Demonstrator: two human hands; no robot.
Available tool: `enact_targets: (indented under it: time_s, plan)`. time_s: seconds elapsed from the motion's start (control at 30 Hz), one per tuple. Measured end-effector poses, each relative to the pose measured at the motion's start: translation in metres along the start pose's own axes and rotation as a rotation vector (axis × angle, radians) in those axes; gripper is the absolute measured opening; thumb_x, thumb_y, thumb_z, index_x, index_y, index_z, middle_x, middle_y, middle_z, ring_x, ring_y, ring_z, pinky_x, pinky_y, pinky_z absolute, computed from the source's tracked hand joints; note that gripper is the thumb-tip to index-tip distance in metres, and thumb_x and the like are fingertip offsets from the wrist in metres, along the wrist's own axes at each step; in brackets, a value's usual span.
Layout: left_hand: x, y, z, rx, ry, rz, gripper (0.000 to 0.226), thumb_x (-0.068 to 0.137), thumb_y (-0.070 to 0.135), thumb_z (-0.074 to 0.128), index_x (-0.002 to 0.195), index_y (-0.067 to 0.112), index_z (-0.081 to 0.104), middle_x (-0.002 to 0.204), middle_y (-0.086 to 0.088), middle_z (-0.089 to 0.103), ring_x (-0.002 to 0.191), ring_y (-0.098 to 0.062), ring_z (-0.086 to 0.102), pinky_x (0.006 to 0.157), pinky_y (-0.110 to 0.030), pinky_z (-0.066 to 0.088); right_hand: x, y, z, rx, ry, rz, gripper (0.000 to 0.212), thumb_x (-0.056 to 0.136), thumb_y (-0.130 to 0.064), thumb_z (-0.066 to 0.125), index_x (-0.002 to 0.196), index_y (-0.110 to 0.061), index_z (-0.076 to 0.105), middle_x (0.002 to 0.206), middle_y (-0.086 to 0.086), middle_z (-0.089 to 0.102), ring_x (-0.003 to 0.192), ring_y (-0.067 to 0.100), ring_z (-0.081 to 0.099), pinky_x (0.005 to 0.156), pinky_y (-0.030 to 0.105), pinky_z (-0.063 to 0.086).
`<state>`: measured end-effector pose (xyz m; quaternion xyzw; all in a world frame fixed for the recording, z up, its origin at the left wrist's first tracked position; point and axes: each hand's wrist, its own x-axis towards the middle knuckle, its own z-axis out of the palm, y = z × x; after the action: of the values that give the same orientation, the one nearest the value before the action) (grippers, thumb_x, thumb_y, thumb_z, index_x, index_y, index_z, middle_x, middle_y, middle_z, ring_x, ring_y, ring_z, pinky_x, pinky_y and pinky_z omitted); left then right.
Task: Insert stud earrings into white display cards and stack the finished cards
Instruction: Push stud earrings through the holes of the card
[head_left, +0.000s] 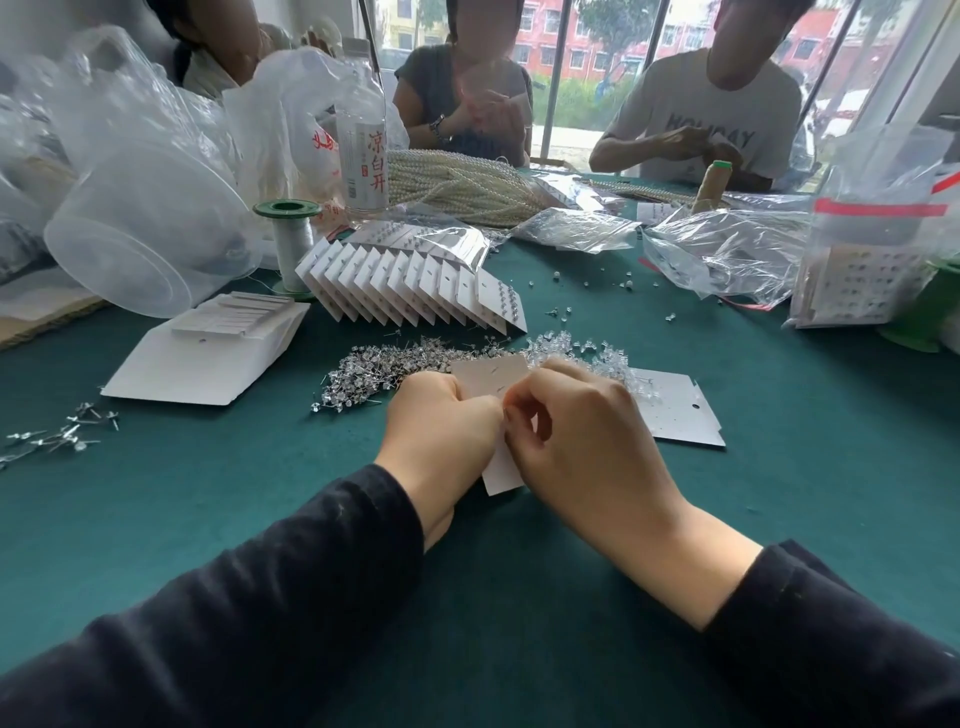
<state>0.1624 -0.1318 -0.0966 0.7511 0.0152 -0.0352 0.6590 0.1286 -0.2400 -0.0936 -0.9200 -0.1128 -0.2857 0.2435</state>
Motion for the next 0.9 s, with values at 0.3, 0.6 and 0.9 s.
enact_targets:
  time_s: [0.3,0.6,0.9]
  plan:
    - [0.015,0.024,-0.035,-0.014,-0.442,0.215,0.052,0.076,0.061,0.041,0.085,0.021,0.073,0.075,-0.006,0.073,0.069,-0.018,0.066,0.064,-0.019,0.053,0.005,0.010,-0.010,0.041,0.243,0.032,0.004,0.083,-0.010,0.052,0.080,-0.011,0.055,0.082,0.000,0.054,0.075,0.020,0.053,0.064,0.035,0.044]
    - [0.042,0.005,-0.053,1.092,-0.097,0.661,0.030,0.077,0.047,0.063,0.100,0.028,0.069,0.104,0.008,0.054,0.110,-0.015,0.038,0.088,-0.031,0.024,0.014,0.030,-0.022,1.073,0.057,0.626,0.022,0.086,0.004,0.053,0.080,-0.015,0.062,0.066,-0.004,0.069,0.063,0.011,0.064,0.052,0.025,0.056]
    - [0.042,0.009,-0.052,0.786,0.080,0.726,0.014,0.080,0.025,0.068,0.082,0.014,0.075,0.079,0.003,0.066,0.080,-0.012,0.052,0.077,-0.024,0.034,0.014,0.028,-0.025,1.400,-0.077,0.709,0.027,0.086,0.009,0.045,0.087,-0.009,0.065,0.076,0.006,0.071,0.070,0.019,0.066,0.065,0.036,0.057]
